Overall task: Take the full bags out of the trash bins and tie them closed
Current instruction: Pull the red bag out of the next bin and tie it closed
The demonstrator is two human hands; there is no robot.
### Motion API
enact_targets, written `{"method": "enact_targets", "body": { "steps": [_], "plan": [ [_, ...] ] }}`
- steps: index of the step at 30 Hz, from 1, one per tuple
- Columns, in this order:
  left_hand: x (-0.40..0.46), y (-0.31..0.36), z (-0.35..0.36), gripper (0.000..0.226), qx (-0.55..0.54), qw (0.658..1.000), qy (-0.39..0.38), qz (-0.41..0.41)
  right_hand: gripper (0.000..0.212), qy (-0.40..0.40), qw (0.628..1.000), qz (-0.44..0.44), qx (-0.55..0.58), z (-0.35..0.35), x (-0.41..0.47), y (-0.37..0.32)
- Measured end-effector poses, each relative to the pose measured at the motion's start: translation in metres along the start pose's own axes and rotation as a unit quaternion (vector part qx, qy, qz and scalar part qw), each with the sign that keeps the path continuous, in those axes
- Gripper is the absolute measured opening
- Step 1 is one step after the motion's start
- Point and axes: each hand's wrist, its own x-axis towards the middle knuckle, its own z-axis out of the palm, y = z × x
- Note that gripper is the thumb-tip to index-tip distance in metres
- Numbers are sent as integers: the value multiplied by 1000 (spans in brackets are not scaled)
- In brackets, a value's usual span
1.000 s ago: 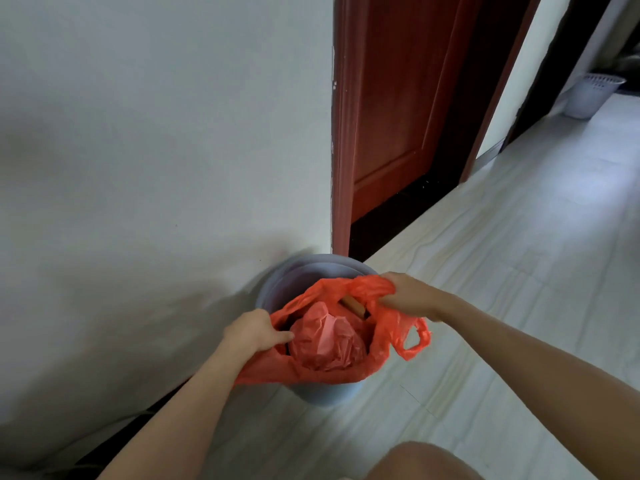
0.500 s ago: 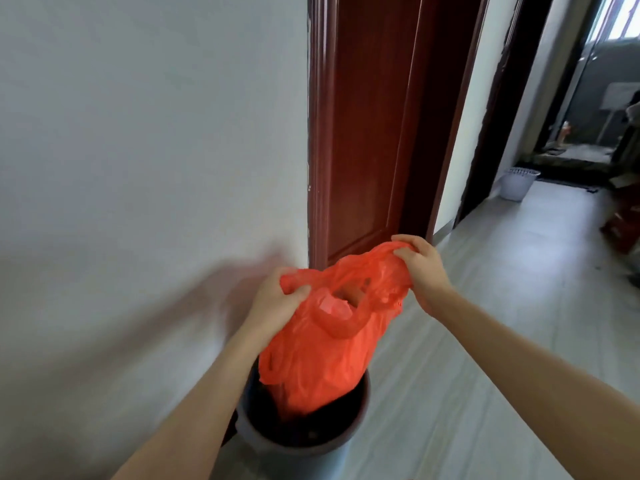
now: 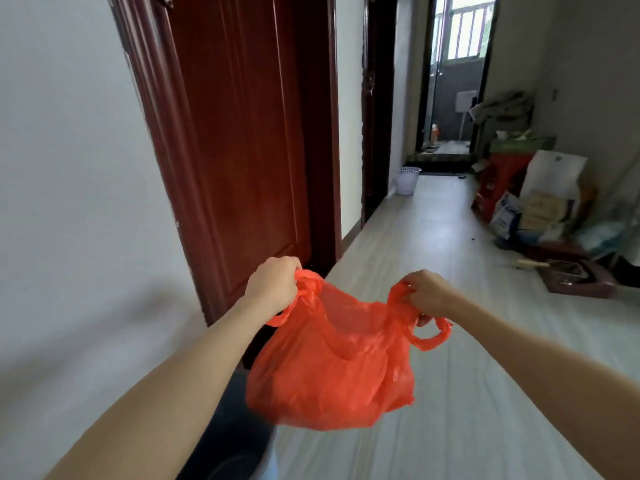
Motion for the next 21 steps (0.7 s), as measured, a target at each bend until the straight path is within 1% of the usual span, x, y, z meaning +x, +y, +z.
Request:
{"method": "enact_targets", "body": {
  "steps": [1, 2, 4, 6, 7, 9, 10, 11, 12, 14, 16, 17, 19, 20, 21],
  "plan": [
    [10, 16, 8, 23, 16, 1000, 1, 20, 32, 11, 999, 19, -28, -5, 3, 14],
    [16, 26, 10, 21, 28, 999, 12, 32, 34, 20, 999, 29, -31, -7, 5, 22],
    [34, 52, 17, 21, 40, 997, 44, 49, 35, 52, 998, 47, 4, -18, 9, 42],
    [47, 71, 15, 21, 12, 995, 79, 53, 27, 102, 991, 40, 72, -32, 7, 56],
    [54, 78, 13, 21, -14, 994, 95, 52, 23, 139, 983, 28, 113, -40, 6, 61],
    [64, 86, 7, 21, -73, 989, 122, 45, 22, 242, 954, 3, 179, -56, 3, 67],
    [66, 91, 6, 21, -108, 985, 127, 39, 23, 294, 938, 0, 182, -63, 4, 72],
    [67, 95, 8, 20, -137, 982, 125, 32, 24, 324, 932, 7, 165, -69, 5, 78],
    [66, 99, 11, 18, -154, 982, 110, 24, 25, 328, 935, 25, 135, -72, 4, 83],
    [62, 105, 27, 13, -153, 986, 56, 14, 28, 293, 951, 76, 60, -74, 3, 97],
    [56, 110, 48, 12, -164, 986, -37, 6, 37, 237, 961, 134, 42, -75, -3, 114],
    [54, 112, 61, 15, -191, 977, -92, 4, 45, 204, 965, 154, 55, -75, -6, 121],
    [48, 116, 84, 24, -271, 945, -185, -12, 54, 140, 969, 182, 90, -75, -11, 135],
    [47, 117, 92, 25, -315, 926, -206, -30, 56, 119, 968, 191, 107, -75, -12, 141],
    [44, 119, 101, 24, -363, 906, -211, -57, 56, 109, 967, 196, 123, -74, -12, 150]
  ]
}}
